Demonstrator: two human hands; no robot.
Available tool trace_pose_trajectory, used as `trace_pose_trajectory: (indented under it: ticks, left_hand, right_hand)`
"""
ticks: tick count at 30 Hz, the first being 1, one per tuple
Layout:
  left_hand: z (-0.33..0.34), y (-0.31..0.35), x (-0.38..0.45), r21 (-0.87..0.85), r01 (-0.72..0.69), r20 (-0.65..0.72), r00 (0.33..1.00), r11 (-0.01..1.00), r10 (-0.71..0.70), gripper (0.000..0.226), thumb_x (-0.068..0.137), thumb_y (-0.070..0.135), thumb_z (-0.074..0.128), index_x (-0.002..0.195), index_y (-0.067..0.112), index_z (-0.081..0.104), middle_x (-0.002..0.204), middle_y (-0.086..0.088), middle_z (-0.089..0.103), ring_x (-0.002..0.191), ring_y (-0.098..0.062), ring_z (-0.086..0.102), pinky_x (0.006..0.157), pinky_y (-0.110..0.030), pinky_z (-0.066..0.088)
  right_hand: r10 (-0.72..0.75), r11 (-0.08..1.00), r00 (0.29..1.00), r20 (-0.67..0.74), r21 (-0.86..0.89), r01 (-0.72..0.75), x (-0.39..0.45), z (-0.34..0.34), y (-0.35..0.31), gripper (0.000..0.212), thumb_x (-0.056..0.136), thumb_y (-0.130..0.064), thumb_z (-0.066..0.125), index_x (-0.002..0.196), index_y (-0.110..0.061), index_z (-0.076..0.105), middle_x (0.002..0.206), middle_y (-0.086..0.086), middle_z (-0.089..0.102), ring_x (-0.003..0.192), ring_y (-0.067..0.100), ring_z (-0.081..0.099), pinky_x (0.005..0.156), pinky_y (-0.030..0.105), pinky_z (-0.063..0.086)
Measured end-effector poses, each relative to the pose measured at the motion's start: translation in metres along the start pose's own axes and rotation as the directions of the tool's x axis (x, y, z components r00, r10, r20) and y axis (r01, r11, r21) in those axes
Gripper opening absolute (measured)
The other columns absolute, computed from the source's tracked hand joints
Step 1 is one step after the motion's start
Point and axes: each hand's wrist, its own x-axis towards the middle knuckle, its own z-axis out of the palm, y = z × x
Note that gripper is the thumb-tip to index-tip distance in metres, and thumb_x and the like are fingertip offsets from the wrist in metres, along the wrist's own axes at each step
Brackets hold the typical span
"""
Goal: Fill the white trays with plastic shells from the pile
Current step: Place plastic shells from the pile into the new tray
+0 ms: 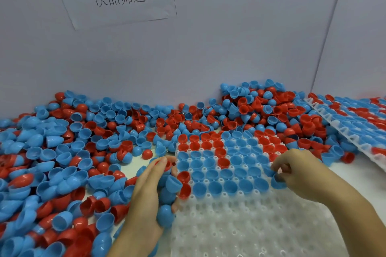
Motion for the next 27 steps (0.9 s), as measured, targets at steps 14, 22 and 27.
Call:
trace_pose_trajectory:
  ticks: [14, 22, 27]
  left_hand:
    - [-0.001, 0.001, -0.003, -0.113, 0.068, 0.055, 0.997, 0.991, -0.062, 0.036, 0.096, 0.032, 0.046, 0.117, 0.011, 0.067, 0.076, -0.008, 0.059, 0.052, -0.015, 0.047, 0.036, -0.026, 0.035]
    - [0.0, -0.001, -0.001, -0.037, 0.008, -0.017, 1.0, 0.999, -0.009, 0.043, 0.078, 0.039, 0.063, 0.1, 0.002, 0.064, 0.078, -0.011, 0.066, 0.047, -0.015, 0.049, 0.033, -0.025, 0.038]
    - [0.005, -0.001, -0.004, 0.038, -0.043, 0.045, 0.998, 0.998, 0.041, 0.03, 0.067, 0.043, 0.074, 0.084, 0.018, 0.074, 0.071, -0.004, 0.068, 0.045, -0.012, 0.054, 0.032, -0.023, 0.037]
  right_hand:
    - [-0.013, 0.997, 1.0, 0.025, -0.079, 0.015, 0.003, 0.012, -0.007, 0.025, 0.09, -0.001, 0.059, 0.098, -0.017, 0.077, 0.1, -0.001, 0.073, 0.084, 0.015, 0.068, 0.078, 0.031, 0.061]
    - [-0.131, 0.991, 0.938, -0.322, -0.044, 0.123, 0.004, 0.014, -0.017, 0.016, 0.094, -0.016, 0.06, 0.093, -0.018, 0.076, 0.092, -0.007, 0.072, 0.081, 0.012, 0.065, 0.074, 0.035, 0.06]
    - [-0.37, 0.81, 0.801, -0.47, 0.259, 0.526, -0.016, 0.027, -0.068, 0.029, 0.091, -0.008, 0.066, 0.113, -0.026, 0.071, 0.09, -0.022, 0.065, 0.081, 0.003, 0.062, 0.067, 0.012, 0.05]
